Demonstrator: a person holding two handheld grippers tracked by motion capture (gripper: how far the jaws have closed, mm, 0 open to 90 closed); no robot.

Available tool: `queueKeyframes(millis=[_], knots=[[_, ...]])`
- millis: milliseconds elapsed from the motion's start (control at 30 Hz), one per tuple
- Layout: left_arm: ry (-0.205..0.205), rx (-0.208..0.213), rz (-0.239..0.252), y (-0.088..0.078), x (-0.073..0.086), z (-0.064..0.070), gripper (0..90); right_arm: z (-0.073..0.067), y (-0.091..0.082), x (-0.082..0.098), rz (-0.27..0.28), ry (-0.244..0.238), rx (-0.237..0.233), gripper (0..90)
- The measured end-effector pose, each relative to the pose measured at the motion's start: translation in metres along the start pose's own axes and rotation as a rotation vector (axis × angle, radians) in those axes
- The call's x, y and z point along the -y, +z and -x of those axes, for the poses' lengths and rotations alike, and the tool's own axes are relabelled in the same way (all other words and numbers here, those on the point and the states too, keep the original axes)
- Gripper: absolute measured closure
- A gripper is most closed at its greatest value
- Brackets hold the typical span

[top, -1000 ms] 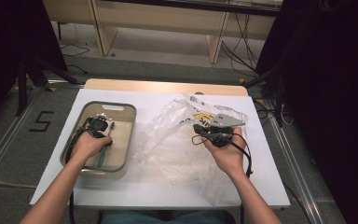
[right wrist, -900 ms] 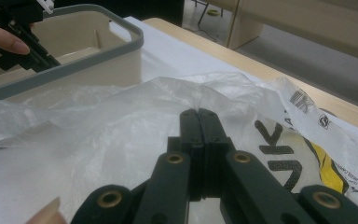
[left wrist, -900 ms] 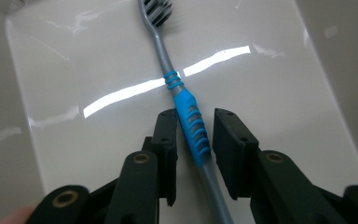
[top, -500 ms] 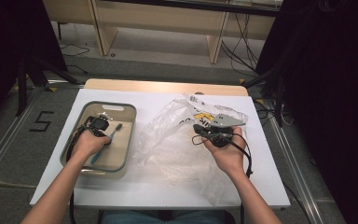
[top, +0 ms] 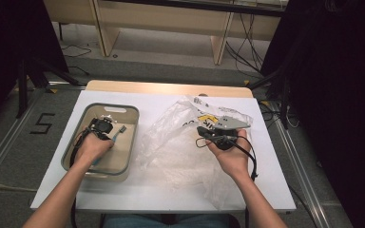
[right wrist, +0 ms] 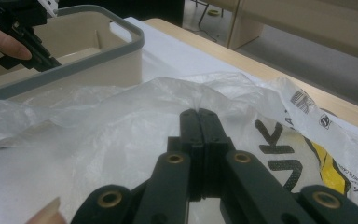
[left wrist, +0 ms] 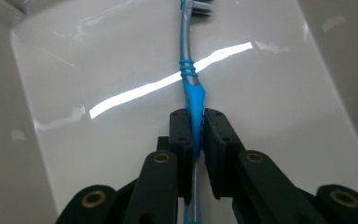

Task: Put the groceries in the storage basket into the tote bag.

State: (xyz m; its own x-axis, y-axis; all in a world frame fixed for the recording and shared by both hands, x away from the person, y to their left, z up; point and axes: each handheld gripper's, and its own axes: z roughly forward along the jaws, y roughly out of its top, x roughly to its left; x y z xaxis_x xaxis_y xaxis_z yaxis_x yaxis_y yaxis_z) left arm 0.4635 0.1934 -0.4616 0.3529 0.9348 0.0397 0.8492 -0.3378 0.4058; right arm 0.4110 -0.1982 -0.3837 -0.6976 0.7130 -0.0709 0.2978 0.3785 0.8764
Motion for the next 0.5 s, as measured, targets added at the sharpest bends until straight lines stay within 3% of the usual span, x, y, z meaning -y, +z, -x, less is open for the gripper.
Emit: queueKeyframes(millis=[500], knots=[[-0.02,0.009,-0.001,-0.0015,-0.0001,-0.0015,82.0,0.0002,0.0004,0.0002,0.0,-0.002,0.001,90.0]])
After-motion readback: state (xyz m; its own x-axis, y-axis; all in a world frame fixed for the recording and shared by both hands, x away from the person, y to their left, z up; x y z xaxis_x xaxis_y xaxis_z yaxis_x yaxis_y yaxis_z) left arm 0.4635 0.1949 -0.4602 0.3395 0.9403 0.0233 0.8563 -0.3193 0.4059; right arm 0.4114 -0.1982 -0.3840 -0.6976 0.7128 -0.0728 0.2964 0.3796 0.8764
